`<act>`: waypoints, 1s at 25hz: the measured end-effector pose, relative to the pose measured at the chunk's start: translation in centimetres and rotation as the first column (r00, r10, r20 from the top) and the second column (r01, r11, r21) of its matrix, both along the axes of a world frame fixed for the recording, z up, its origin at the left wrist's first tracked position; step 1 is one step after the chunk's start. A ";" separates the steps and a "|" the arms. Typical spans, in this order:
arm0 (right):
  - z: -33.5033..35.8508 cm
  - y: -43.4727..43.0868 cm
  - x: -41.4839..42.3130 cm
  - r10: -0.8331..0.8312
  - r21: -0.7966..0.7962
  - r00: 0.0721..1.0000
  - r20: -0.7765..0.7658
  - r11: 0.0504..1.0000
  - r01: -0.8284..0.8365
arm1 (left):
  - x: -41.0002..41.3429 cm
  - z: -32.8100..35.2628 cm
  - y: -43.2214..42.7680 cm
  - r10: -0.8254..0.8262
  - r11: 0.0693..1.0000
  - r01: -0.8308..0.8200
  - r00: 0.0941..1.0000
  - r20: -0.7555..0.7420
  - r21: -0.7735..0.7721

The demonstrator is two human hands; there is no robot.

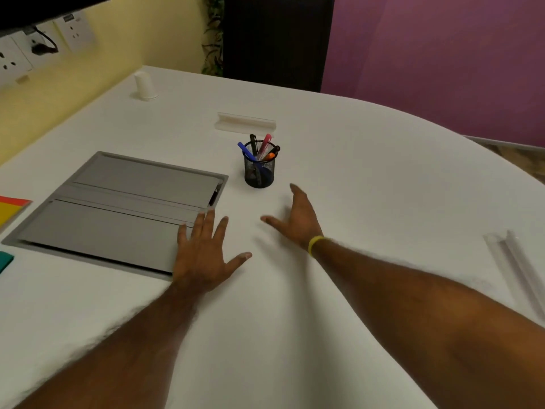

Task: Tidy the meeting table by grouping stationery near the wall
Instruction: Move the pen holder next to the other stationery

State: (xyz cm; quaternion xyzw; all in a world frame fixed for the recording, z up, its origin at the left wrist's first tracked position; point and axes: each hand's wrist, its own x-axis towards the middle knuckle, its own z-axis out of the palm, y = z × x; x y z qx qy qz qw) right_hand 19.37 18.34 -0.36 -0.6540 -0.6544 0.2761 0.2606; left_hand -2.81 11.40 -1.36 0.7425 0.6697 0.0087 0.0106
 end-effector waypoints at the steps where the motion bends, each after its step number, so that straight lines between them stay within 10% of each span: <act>1: -0.1 1.7 -1.0 -0.037 0.004 0.997 -0.067 0.999 0.037 | -0.5 0.0 1.1 0.004 1.000 -0.004 1.000 -0.005 0.010; 9: -2.7 9.9 -4.8 -0.241 -0.010 0.886 -0.395 0.966 0.258 | -2.7 -0.4 6.5 -0.036 0.998 0.039 0.998 -0.054 0.054; 25: -0.8 5.8 -5.7 -0.251 0.067 0.882 -0.399 0.951 0.301 | -5.8 1.7 4.5 -0.103 0.993 0.107 0.992 -0.076 0.047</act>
